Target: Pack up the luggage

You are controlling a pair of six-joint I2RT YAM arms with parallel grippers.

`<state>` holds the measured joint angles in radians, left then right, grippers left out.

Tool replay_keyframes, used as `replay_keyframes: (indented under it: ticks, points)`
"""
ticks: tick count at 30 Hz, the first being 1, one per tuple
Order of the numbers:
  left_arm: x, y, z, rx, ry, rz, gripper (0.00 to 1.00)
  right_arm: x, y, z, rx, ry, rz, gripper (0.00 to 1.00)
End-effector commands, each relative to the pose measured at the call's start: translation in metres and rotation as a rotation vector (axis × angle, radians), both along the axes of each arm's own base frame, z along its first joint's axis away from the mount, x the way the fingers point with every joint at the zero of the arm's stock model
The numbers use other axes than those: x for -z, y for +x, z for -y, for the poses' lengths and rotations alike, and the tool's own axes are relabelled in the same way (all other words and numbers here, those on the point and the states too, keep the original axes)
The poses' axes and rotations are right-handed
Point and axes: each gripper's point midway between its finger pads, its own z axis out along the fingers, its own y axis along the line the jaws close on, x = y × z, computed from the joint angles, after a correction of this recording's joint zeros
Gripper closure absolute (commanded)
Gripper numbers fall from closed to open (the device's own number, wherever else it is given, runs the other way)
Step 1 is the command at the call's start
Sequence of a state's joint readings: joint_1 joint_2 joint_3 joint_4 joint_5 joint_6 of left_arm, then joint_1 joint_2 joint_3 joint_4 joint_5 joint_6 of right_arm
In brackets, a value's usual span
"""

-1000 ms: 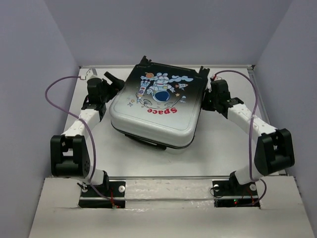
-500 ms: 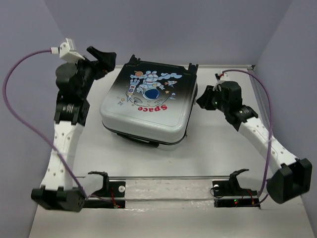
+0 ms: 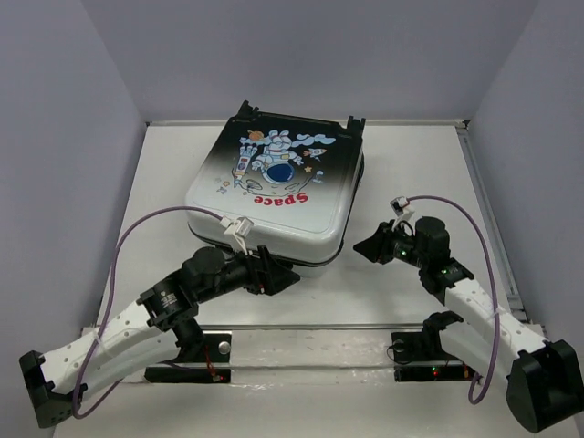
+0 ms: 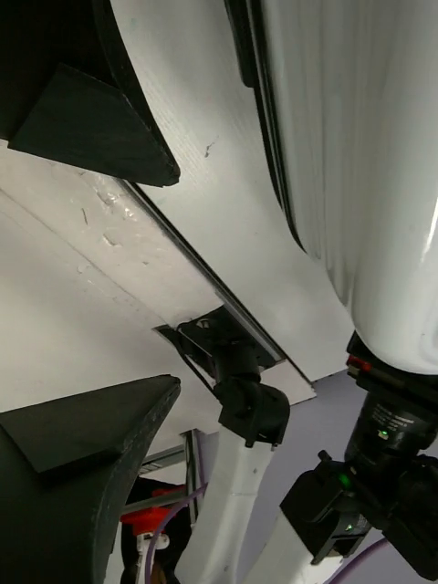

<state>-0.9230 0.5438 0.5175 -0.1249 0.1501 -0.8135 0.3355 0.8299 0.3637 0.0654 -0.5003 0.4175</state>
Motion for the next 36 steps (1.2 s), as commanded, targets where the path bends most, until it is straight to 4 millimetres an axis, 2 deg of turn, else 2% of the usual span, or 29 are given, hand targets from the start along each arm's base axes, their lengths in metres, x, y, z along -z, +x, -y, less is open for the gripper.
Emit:
replay_keyframes:
  ticks: [1, 6, 7, 8, 11, 16, 19, 23, 28, 31, 35, 36]
  points:
    - [-0.002, 0.004, 0.014, -0.036, -0.052, -0.013, 0.02, -0.038, 0.007, -0.025, -0.134, 0.119, 0.176, 0.65]
    - [0.008, 0.021, 0.027, -0.057, -0.004, 0.024, 0.01, -0.037, 0.020, -0.030, -0.168, 0.092, 0.243, 0.62]
    - [0.006, 0.026, 0.029, -0.063, 0.013, 0.045, 0.01, -0.034, 0.021, -0.033, -0.193, 0.085, 0.232, 0.62]
    - [0.015, 0.029, 0.031, -0.069, 0.049, 0.033, 0.01, -0.031, 0.023, -0.034, -0.206, 0.072, 0.238, 0.61]
    - [0.018, 0.038, 0.033, -0.092, 0.086, 0.048, 0.01, -0.020, 0.021, -0.038, -0.248, 0.075, 0.212, 0.59]
    - [0.026, 0.054, 0.023, -0.186, 0.140, 0.065, 0.01, -0.005, 0.019, -0.042, -0.273, 0.099, 0.204, 0.52]
    - [0.018, 0.061, 0.020, -0.221, 0.143, 0.088, 0.01, -0.008, 0.020, -0.043, -0.269, 0.124, 0.243, 0.51]
    - [0.018, 0.066, 0.018, -0.238, 0.174, 0.097, 0.01, -0.008, 0.028, -0.044, -0.268, 0.101, 0.258, 0.50]
    - [0.022, 0.067, 0.020, -0.240, 0.181, 0.087, 0.02, -0.007, 0.030, -0.050, -0.311, 0.105, 0.248, 0.53]
    - [0.019, 0.069, 0.022, -0.244, 0.174, 0.090, 0.02, -0.008, 0.032, -0.051, -0.315, 0.106, 0.252, 0.59]
    - [0.011, 0.073, 0.022, -0.261, 0.164, 0.102, 0.02, -0.008, 0.033, -0.051, -0.313, 0.107, 0.258, 0.70]
    - [0.009, 0.073, 0.024, -0.255, 0.158, 0.104, 0.02, -0.009, 0.034, -0.051, -0.309, 0.115, 0.263, 0.76]
